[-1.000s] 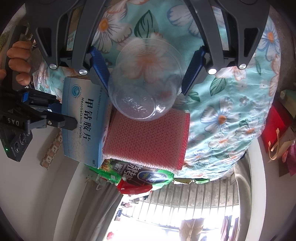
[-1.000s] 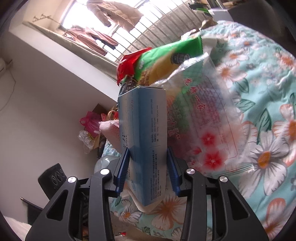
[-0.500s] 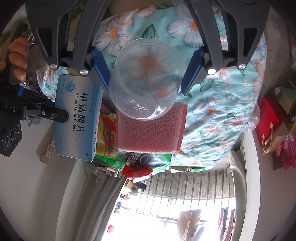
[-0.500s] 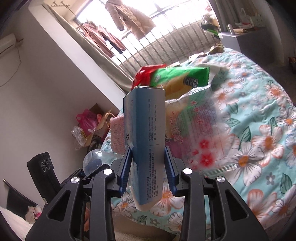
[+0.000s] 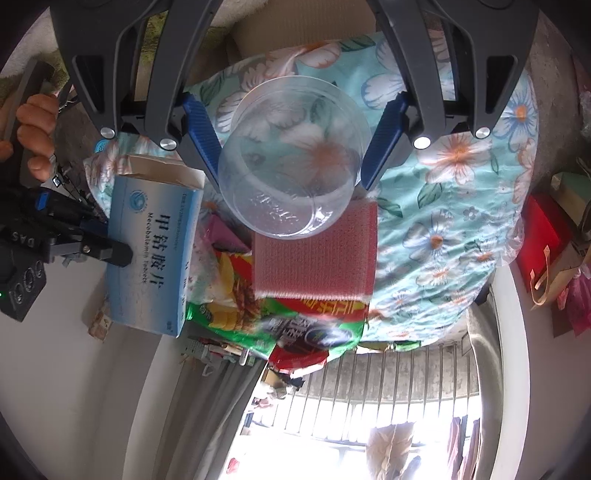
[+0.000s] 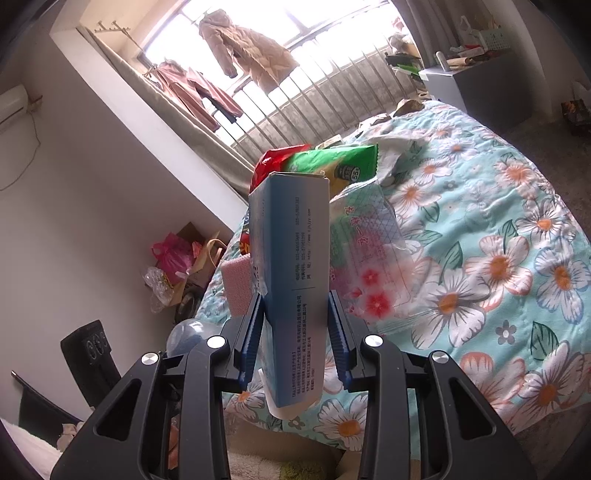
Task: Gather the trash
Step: 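Grasp the clear plastic cup lid with the left tool and lift it, then carry both items over the blue wastebasket and open both tools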
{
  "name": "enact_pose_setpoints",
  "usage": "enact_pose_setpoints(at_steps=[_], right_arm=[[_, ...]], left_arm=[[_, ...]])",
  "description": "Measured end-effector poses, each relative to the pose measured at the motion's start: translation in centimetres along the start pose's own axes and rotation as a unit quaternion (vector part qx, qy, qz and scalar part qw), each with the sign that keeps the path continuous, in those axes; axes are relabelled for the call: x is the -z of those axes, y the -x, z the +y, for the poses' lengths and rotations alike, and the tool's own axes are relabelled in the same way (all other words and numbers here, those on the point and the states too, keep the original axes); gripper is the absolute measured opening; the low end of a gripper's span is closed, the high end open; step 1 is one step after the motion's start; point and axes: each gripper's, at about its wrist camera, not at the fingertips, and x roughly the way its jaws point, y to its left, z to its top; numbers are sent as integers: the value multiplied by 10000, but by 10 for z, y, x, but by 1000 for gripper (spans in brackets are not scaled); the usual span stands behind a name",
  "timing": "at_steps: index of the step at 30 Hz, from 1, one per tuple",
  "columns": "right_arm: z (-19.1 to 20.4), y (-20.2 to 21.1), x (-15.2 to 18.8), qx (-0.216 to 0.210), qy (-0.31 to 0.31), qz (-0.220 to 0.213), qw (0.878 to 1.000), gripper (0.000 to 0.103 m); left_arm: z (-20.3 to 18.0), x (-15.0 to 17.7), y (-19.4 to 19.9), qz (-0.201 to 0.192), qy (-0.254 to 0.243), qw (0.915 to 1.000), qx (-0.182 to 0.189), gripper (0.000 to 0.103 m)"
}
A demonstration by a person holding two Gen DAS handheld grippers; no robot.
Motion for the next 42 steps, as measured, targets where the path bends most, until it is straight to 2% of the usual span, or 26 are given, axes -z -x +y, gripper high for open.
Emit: enact_pose_setpoints(at_steps=[8, 15, 21, 27, 29, 32, 35, 36, 38, 42], right_arm=[[2, 19, -2, -138, 31, -255, 9996, 34], [-10, 56, -6, -124, -169, -692, 9974, 34], [-37, 102, -9, 135, -445, -1275, 9907, 34], [-86, 157, -6, 587, -932, -1977, 9740, 34], [-105, 177, -5, 778, -1132, -2204, 9657, 34], [-138, 205, 0, 1256, -1489, -2569, 9466, 34], [-172, 233, 10, 1975, -1846, -2881, 9187, 34], [-187, 241, 13, 2280, -1999, -2955, 9060, 34], [-214, 252, 20, 2728, -2280, -3022, 8845, 34], [-270, 259, 29, 3173, -2854, -2947, 8550, 34]], left_arm=[[-13, -20, 21, -368, -118, 9991, 144, 69], [-45, -48, 21, -571, -423, 9955, 630, 69], [-101, -77, 3, -560, -867, 9873, 1205, 69], [-171, -103, -32, -271, -1261, 9766, 1719, 69], [-201, -113, -47, -133, -1387, 9712, 1934, 69], [-253, -128, -73, 82, -1625, 9612, 2225, 69], [-314, -138, -108, 411, -1942, 9481, 2484, 69], [-334, -140, -119, 525, -2042, 9447, 2512, 69], [-382, -137, -149, 851, -2311, 9326, 2637, 69], [-459, -118, -217, 1514, -2694, 9120, 2696, 69]])
